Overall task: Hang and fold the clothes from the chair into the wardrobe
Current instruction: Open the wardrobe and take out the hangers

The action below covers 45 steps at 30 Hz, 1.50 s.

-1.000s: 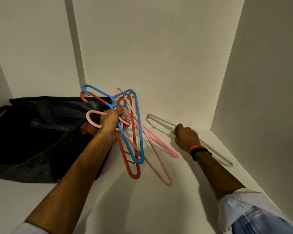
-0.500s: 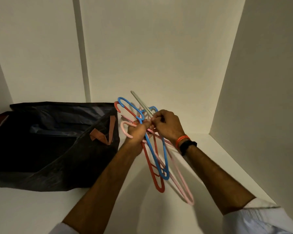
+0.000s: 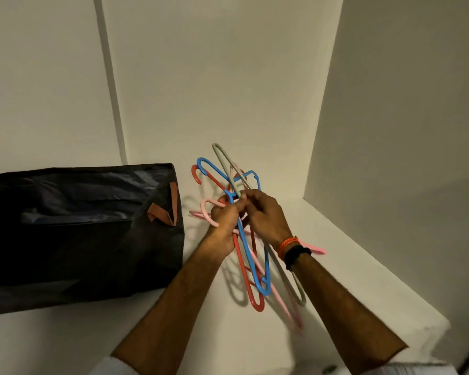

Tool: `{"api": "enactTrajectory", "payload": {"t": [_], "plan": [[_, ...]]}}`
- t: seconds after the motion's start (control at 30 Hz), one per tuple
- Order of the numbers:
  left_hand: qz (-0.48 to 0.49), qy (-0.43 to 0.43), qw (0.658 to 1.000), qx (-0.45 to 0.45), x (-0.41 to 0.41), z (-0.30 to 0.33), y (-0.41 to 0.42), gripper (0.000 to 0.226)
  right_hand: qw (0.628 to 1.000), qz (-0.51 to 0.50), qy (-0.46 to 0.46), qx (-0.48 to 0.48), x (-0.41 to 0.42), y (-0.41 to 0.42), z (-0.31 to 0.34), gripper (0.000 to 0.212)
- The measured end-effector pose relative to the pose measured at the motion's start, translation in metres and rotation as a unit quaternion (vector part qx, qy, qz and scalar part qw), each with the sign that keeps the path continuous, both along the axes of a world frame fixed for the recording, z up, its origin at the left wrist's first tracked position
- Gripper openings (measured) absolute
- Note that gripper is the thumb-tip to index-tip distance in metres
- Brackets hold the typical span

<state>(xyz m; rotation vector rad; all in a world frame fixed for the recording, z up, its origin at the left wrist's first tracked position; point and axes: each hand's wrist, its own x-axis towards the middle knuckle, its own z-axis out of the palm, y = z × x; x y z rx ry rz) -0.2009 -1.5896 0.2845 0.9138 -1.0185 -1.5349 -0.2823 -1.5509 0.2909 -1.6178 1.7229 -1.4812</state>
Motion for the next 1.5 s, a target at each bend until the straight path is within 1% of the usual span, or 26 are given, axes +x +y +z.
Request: {"api": "enactTrajectory", "payload": {"t": [0.2, 0.37, 0.47, 0.57, 0.73, 0.83, 0.9, 1.0, 1.13, 1.23, 1.4, 1.5], "plan": [[-0.019, 0.005, 0.999, -0.047, 0.012, 0.022, 0.076, 0.024, 0.999, -0.021, 0.016, -0.036, 0.011, 0.078, 0.013, 0.031], [-0.048, -0.013, 0.995, -0.081, 0.025, 0.026, 0.155, 0.026, 0.996, -0.037, 0.017, -0.078, 0.021, 0.163, 0.015, 0.032], [-0.079, -0.018, 0.992, -0.094, 0.032, 0.027, 0.201, 0.025, 0.995, -0.043, 0.007, -0.089, 0.027, 0.219, 0.014, 0.032], [-0.114, -0.025, 0.987, -0.115, 0.034, 0.03, 0.244, 0.02, 0.992, -0.055, -0.023, -0.112, 0.031, 0.268, 0.013, 0.035], [-0.165, -0.052, 0.979, -0.111, 0.044, 0.018, 0.313, 0.025, 0.986, -0.126, -0.032, -0.107, 0.046, 0.339, -0.007, 0.036], [-0.223, -0.054, 0.968, -0.106, 0.051, 0.007, 0.351, 0.022, 0.977, -0.184, -0.034, -0.101, 0.059, 0.385, -0.019, 0.035], [-0.243, -0.048, 0.964, -0.095, 0.052, -0.002, 0.368, 0.021, 0.974, -0.204, -0.039, -0.088, 0.065, 0.407, -0.026, 0.035], [-0.307, -0.039, 0.948, -0.071, 0.056, -0.025, 0.405, 0.026, 0.962, -0.26, -0.04, -0.071, 0.081, 0.455, -0.045, 0.032], [-0.381, -0.051, 0.922, -0.054, 0.055, -0.059, 0.463, 0.01, 0.945, -0.319, -0.055, -0.047, 0.095, 0.524, -0.072, 0.028], [-0.431, -0.064, 0.9, -0.035, 0.05, -0.082, 0.51, 0.017, 0.926, -0.371, -0.065, -0.036, 0.103, 0.574, -0.092, 0.028], [-0.517, -0.096, 0.85, -0.025, 0.043, -0.124, 0.594, 0.018, 0.888, -0.448, -0.099, -0.018, 0.12, 0.664, -0.13, 0.027], [-0.564, -0.12, 0.817, -0.025, 0.034, -0.148, 0.647, 0.016, 0.855, -0.504, -0.119, -0.002, 0.119, 0.719, -0.158, 0.026]]}}
